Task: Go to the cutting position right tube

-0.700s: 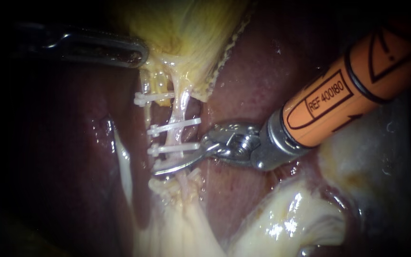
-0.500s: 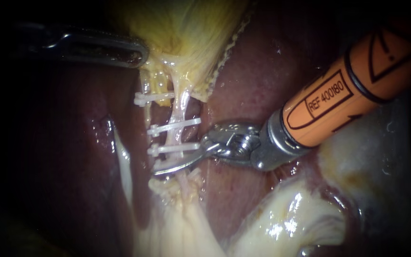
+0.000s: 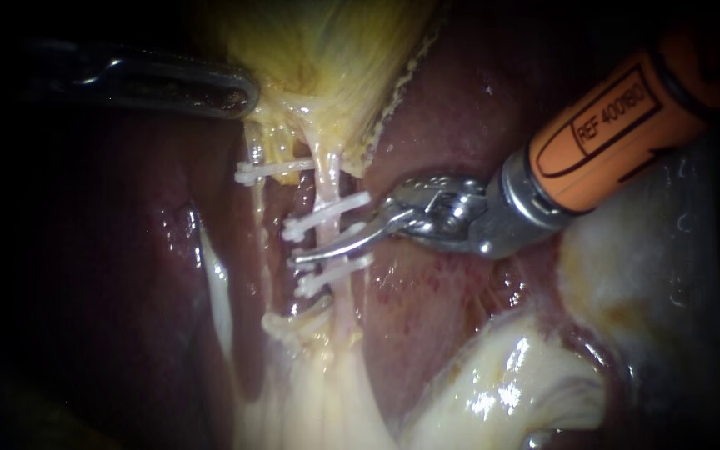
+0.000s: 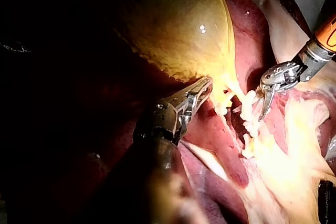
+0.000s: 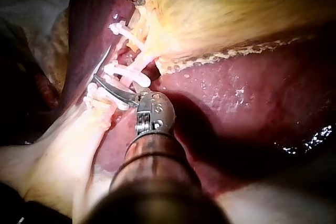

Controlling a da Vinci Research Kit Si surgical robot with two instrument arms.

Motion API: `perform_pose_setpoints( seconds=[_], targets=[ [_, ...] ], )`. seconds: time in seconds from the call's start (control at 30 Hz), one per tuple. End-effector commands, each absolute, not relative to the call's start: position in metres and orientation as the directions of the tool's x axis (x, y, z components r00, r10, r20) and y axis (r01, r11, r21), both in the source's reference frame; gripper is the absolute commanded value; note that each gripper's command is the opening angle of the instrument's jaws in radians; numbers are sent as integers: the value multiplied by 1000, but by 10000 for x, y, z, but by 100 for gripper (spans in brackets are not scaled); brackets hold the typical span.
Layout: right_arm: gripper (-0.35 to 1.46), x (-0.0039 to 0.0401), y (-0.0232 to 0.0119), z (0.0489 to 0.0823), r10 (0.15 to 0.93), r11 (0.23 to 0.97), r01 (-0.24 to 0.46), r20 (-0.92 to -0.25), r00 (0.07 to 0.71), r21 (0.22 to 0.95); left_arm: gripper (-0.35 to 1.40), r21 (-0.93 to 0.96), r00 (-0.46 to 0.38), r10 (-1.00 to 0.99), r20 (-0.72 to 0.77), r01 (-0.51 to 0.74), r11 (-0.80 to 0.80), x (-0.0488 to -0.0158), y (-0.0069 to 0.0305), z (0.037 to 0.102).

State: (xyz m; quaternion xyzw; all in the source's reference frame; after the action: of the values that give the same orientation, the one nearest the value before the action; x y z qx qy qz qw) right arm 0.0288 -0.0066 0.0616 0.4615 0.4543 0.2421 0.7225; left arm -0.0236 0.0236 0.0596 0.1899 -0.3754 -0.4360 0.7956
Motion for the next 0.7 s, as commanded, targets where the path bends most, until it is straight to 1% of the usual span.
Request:
perform_pose_setpoints(
  seconds=[0.03, 0.33, 0.63, 0.7],
  targets=[
    [140, 288, -65, 615, 767, 462, 72, -438, 468, 884, -35, 630, 338, -836, 432, 551, 548, -236, 236, 596],
    [142, 290, -67, 610, 763, 466, 74, -443, 471, 881, -35, 630, 338, -836, 432, 551, 548, -236, 236, 597],
    [143, 308, -77, 609, 776, 461, 92, -452, 440, 883, -35, 630, 338, -836, 432, 551, 548, -236, 236, 597],
    [143, 314, -79, 610, 776, 468, 104, -464, 427, 878, -35, 630, 338, -836, 432, 551, 548, -236, 236, 597]
  ],
)
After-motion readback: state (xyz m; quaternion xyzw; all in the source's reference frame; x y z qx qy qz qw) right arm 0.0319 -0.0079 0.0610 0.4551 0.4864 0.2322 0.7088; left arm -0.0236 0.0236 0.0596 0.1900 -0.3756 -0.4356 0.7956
